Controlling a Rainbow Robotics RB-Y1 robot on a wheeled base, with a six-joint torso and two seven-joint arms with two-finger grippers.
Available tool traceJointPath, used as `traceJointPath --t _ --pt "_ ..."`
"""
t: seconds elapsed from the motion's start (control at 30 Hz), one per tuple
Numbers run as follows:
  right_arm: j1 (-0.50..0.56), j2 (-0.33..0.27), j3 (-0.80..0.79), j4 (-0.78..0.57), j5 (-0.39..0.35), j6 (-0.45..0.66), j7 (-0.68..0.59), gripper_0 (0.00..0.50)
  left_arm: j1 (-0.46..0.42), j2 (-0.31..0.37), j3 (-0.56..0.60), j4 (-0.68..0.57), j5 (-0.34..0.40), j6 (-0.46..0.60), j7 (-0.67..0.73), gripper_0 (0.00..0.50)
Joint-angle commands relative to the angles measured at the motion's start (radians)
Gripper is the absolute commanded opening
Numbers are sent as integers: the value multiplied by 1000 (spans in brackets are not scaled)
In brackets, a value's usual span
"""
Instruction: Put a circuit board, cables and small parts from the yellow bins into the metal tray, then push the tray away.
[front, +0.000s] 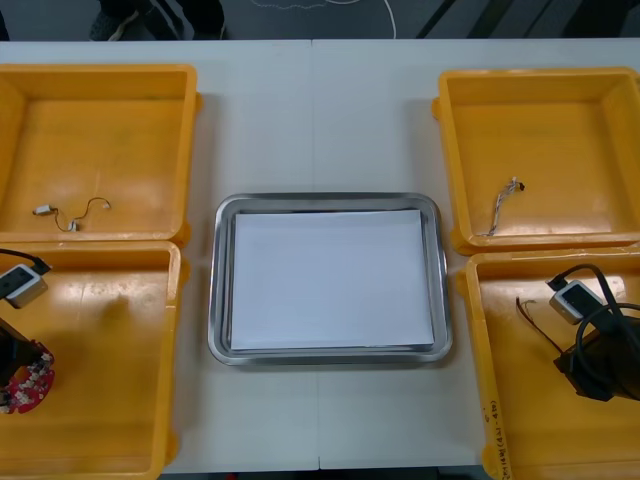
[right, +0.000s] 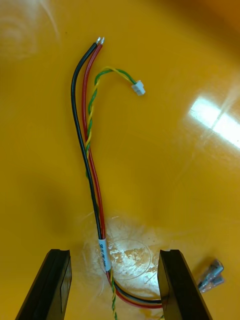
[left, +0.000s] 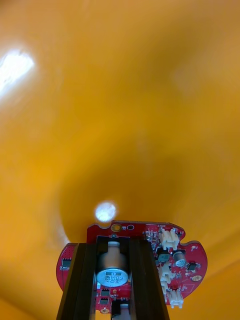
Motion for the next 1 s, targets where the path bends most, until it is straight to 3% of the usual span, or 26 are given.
traceJointPath --t 0.03,0.3,0.87,0.9,0.93,0.97,1.0 --pt "-19 22 5 3 15 5 42 500 -47 -13 -72 -45 -46 11 249 0" --pt "-23 36 5 30 9 -1 78 500 -69 -105 -84 -49 -132 15 246 0" --pt "-35 59 25 95 9 -73 120 500 -75 -113 -119 -48 -157 15 247 14" --pt "-35 59 25 96 9 -75 121 500 -75 -113 -119 -48 -155 15 246 29" --pt "-35 59 25 96 9 -73 121 450 -75 -113 -119 -49 -152 17 246 68" --pt "-35 59 25 96 9 -75 123 399 -75 -113 -119 -49 -152 17 247 162" --pt "-35 59 25 96 9 -75 121 354 -76 -113 -118 -49 -152 17 247 214"
